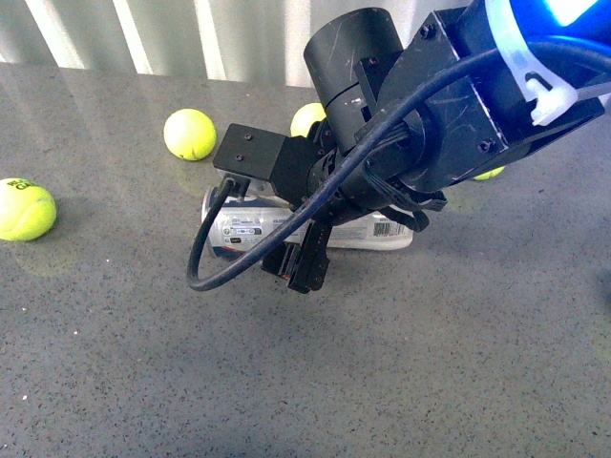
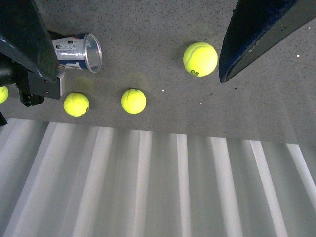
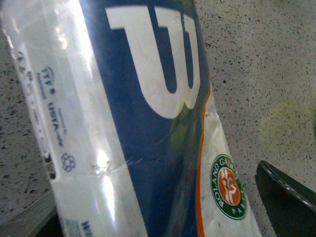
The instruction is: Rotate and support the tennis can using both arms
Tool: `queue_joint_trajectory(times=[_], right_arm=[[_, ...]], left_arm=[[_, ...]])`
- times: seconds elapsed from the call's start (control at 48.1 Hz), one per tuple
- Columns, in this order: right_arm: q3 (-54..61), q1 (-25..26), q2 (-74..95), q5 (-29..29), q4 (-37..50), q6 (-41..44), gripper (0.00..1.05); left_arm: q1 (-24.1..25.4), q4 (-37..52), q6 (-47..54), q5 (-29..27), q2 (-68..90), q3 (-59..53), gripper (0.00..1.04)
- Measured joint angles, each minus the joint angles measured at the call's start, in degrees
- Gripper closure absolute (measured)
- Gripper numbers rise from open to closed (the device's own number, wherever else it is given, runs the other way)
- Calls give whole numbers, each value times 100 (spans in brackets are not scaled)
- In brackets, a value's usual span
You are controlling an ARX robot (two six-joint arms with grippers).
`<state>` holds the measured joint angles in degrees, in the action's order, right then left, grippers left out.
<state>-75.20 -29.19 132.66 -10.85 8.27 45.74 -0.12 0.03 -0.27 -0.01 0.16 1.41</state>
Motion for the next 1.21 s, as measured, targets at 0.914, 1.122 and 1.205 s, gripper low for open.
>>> queue_joint_trajectory(times=[0.914,1.122,1.205], right_arm=[[2103,1158,-3469,1235,396,-5163,7],[3534,1128,-3445,2590,3967,-4758,31],[4181,1331,-3707,2575,4979,-4669,43]], left_arm=[[0,0,2,4,-2,0,7],[0,0,0,-7,-9,0,7],[0,0,2,-4,-7,0,7]])
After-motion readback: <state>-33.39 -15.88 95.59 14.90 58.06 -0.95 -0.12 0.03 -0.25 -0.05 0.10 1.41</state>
